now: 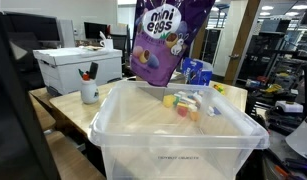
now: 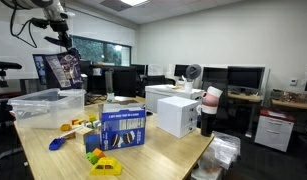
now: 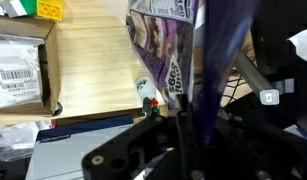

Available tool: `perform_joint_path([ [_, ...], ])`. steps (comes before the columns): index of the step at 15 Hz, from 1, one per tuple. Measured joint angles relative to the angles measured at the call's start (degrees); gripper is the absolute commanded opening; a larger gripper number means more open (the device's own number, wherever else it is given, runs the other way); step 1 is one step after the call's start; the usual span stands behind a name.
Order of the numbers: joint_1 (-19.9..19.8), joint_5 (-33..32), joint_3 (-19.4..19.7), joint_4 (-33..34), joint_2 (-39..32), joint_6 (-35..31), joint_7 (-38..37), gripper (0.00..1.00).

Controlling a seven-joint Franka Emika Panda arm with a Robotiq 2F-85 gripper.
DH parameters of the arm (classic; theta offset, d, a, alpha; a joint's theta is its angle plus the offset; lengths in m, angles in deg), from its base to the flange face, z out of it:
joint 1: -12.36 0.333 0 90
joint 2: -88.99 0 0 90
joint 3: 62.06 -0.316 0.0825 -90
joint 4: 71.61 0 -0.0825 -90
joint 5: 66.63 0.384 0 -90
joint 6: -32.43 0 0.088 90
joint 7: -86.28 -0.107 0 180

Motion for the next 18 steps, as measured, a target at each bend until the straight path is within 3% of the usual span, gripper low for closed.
perform_joint_path([
  [4, 0.01, 6.40, 0.01, -0.06, -2.53, 2.31, 6.30, 0.04],
  [8, 0.03, 13.91, 0.84, 0.68, -5.56, 7.90, 18.78, 0.04],
  [15, -0.95, 16.37, 3.37, 6.34, -15.50, 17.03, 38.79, 0.04],
  [18, -2.84, 16.32, 3.59, 13.03, -23.73, 19.40, 47.86, 0.04],
])
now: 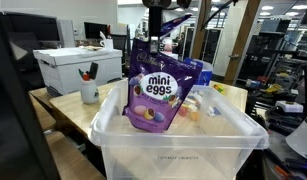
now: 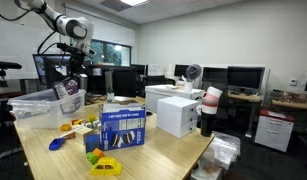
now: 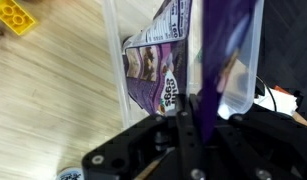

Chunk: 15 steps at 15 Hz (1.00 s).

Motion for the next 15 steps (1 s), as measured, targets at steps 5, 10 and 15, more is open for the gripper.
perform_joint_path([
  [5, -0.86, -0.35, -0.35, 7.53, -6.88, 5.16, 8.72, 0.04],
  [10, -0.91, -0.66, -1.14, 13.05, -11.34, 9.20, 12.73, 0.04],
  [15, -0.91, -0.77, -2.28, 16.92, -14.47, 11.56, 14.20, 0.04],
])
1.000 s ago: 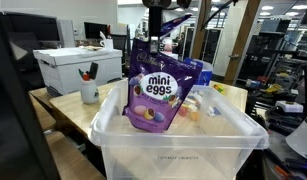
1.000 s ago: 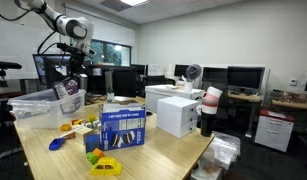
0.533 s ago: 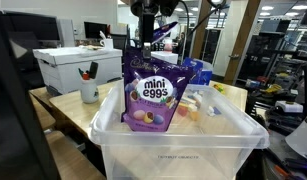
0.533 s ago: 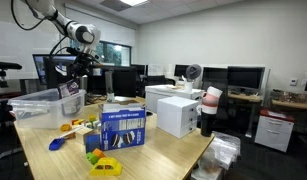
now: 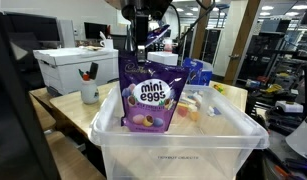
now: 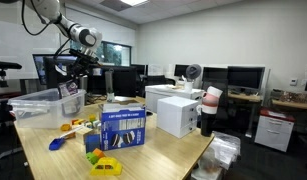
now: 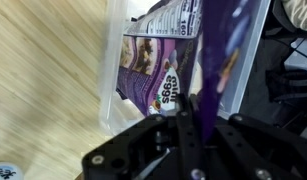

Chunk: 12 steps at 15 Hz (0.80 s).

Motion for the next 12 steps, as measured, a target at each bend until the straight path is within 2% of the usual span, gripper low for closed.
perform_joint_path([
  [9, 0.00, -0.14, -0.91, 2.57, -2.35, 0.26, 0.01, 0.05],
  [10, 0.00, -0.15, -0.97, 2.68, -2.45, 0.26, 0.01, 0.29],
  [12, 0.00, -0.15, -1.11, 3.03, -2.75, 0.33, 0.01, 0.34],
])
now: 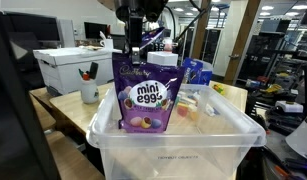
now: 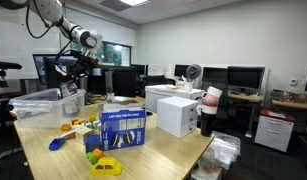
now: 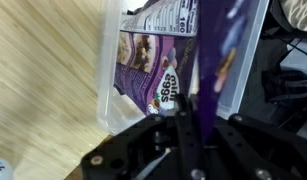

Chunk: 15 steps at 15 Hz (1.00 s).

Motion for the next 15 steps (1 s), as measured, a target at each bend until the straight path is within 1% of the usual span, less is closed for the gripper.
perform_joint_path([
  [1, 0.00, 0.00, -0.03, 0.24, -0.15, 0.05, 0.00, 0.38],
  [5, 0.00, 0.00, -0.07, 1.40, -0.38, 0.59, 0.00, 0.64],
  [6, 0.00, 0.00, -0.08, 1.73, -0.39, 0.81, 0.00, 0.68],
  [9, 0.00, 0.00, -0.08, 2.58, -0.40, 1.30, 0.00, 0.85],
  [10, 0.00, 0.00, -0.08, 2.97, -0.41, 1.31, 0.00, 0.98],
  [11, -0.01, 0.00, -0.07, 3.39, -0.41, 1.28, -0.01, 0.98],
  [12, -0.02, -0.01, 0.07, 3.77, -0.41, 0.93, -0.10, 1.00],
  [13, -0.04, -0.05, 0.36, 4.45, -0.41, 0.28, -0.33, 1.00],
  [15, -0.21, -0.11, 1.22, 5.60, -0.29, -3.29, -1.61, 1.00],
])
